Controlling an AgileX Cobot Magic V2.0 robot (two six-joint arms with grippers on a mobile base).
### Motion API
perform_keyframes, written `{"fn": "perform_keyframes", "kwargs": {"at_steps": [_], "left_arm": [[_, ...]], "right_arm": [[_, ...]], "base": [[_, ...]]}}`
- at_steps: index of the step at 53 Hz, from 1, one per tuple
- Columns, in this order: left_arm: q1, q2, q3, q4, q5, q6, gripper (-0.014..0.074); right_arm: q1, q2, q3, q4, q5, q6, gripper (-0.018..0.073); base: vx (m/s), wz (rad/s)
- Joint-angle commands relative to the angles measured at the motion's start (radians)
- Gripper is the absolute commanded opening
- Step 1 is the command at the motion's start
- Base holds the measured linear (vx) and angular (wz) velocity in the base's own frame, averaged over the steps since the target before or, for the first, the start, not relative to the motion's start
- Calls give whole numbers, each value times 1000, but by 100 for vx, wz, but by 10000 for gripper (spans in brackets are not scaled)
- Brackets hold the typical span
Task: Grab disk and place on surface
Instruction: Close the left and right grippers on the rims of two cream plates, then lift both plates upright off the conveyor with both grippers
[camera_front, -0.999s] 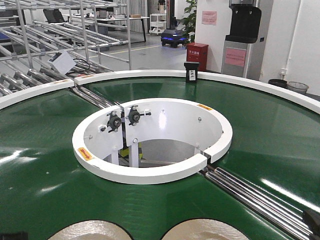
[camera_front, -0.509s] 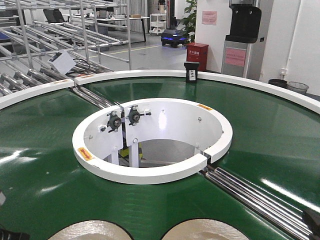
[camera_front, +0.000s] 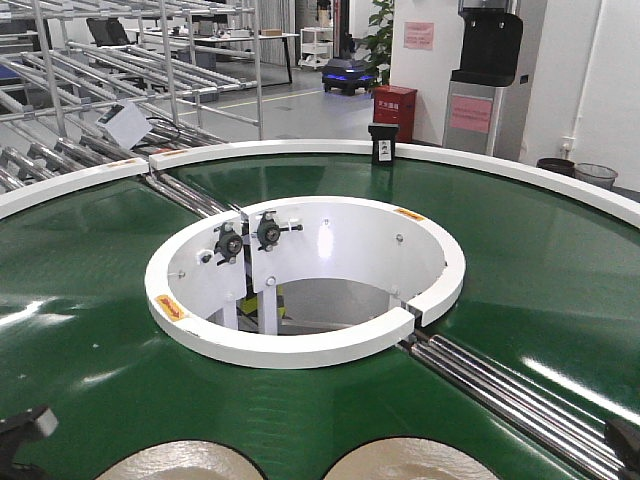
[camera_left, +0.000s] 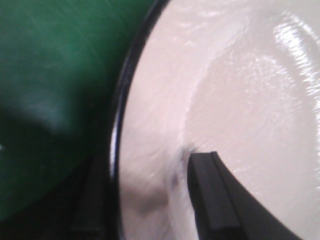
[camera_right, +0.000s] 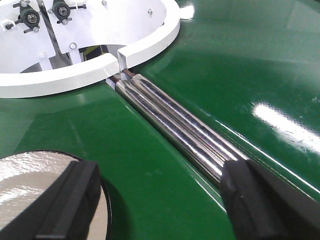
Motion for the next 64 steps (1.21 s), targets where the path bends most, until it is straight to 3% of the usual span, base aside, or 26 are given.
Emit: {"fn": "perform_keyframes", "kwargs": {"at_steps": [1, 6, 10, 22, 29, 38, 48, 55, 59, 64], "left_arm": [[-27, -18, -24, -62, 44, 6, 442], [-27, -18, -24, -71, 64, 6, 414], [-26, -18, -24, -96, 86, 6, 342], [-26, -19, -24, -139, 179, 6, -10], [-8, -19, -24, -149, 243, -4, -8], [72, -70, -24, -246, 271, -78, -8], [143, -202, -24, -391, 270, -99, -8], [156, -314, -24, -477, 267, -134, -8], [156, -367, -24, -501, 254, -156, -8], [156, -436, -24, -508, 243, -161, -8]], "right_arm": [[-2, -5, -34, -7, -78, -3, 559], [-2, -5, -34, -7, -78, -3, 559], [-2, -5, -34, -8, -78, -3, 558], [-2, -5, -34, -8, -78, -4, 542], [-2, -5, -32, -4, -73, -3, 526], [-2, 4, -36, 69, -56, 24, 508], [-4, 138, -124, 188, 203, 24, 504], [-5, 314, -200, 278, 335, 19, 504], [-37, 417, -243, 366, 389, -29, 504], [-93, 552, -277, 532, 403, -185, 504]], "base": [[0, 0], [0, 0], [0, 0], [0, 0], [0, 0], [0, 0], [0, 0], [0, 0], [0, 0], [0, 0]]}}
